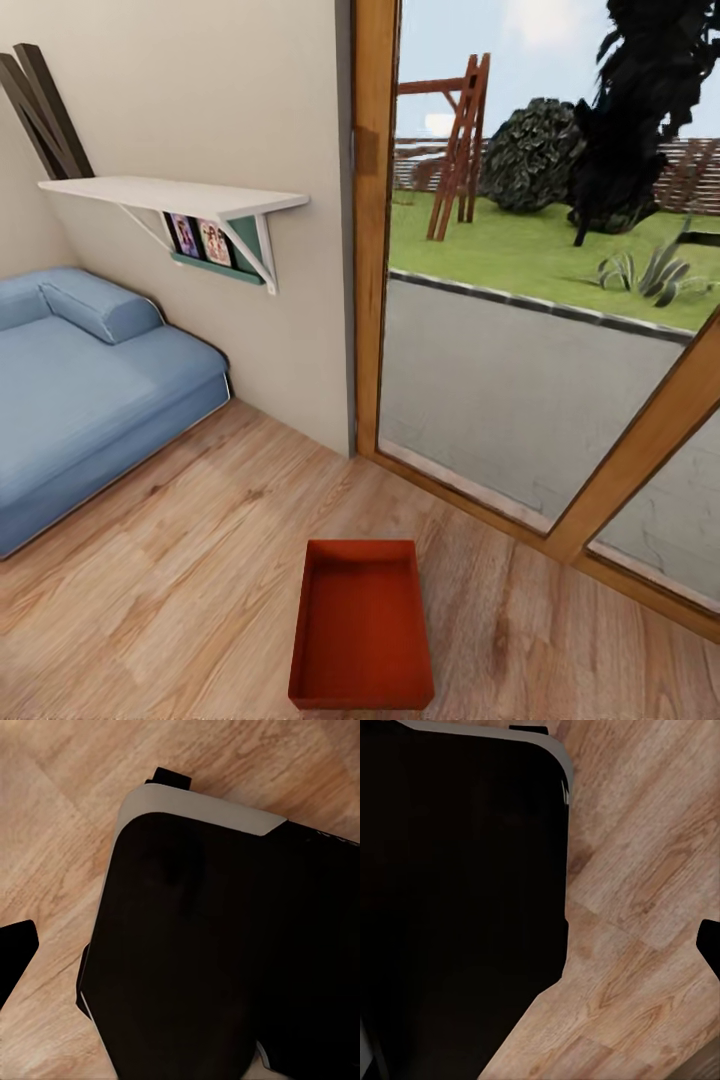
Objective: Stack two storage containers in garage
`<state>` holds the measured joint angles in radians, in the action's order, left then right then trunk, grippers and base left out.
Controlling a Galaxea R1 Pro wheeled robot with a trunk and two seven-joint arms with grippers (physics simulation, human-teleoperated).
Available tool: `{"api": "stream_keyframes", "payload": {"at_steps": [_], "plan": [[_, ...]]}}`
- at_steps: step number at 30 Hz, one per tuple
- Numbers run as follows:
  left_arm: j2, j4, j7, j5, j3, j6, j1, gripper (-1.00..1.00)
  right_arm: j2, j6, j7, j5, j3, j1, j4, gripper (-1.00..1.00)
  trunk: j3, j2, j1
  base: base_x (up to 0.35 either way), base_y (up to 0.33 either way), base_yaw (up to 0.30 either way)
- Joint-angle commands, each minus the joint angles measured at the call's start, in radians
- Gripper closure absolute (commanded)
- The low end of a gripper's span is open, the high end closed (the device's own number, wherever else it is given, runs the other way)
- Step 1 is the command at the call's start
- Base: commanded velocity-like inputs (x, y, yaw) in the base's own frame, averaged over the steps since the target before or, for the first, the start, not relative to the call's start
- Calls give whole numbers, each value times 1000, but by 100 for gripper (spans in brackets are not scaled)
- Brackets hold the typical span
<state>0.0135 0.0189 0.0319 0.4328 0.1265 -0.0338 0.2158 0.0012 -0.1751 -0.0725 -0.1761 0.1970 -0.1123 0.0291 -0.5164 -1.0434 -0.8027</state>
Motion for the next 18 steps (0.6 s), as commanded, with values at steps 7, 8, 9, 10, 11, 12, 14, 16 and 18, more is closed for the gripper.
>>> {"api": "stream_keyframes", "payload": {"at_steps": [7,8,9,10,11,12,14,16,18], "plan": [[0,0,3,8,9,-3,1,-100,-1,-6,-1,-10,9,-1,3,-100,-12,-1,0,0,0,0],[0,0,3,8,9,-3,1,-100,-1,-6,-1,-10,9,-1,3,-100,-14,-1,0,0,0,0],[0,0,3,8,9,-3,1,-100,-1,-6,-1,-10,9,-1,3,-100,-16,-1,0,0,0,0],[0,0,3,8,9,-3,1,-100,-2,-6,-1,-10,9,-1,3,-100,-17,-1,0,0,0,0],[0,0,3,8,9,-3,1,-100,-1,-6,-1,-10,9,-1,3,-100,-19,-1,0,0,0,0],[0,0,3,8,9,-3,0,-100,-1,-6,-1,-10,9,-1,3,-100,-21,-1,0,0,0,0],[0,0,3,8,9,-3,0,-100,-1,-6,-1,-10,9,-1,3,-100,-24,-1,0,0,0,0],[0,0,3,8,9,-3,0,-100,-1,-6,-1,-10,9,-1,3,-100,-27,-1,0,0,0,0],[0,0,3,8,9,-3,0,-100,-1,-6,-1,-10,9,-1,3,-100,-30,-1,0,0,0,0]]}}
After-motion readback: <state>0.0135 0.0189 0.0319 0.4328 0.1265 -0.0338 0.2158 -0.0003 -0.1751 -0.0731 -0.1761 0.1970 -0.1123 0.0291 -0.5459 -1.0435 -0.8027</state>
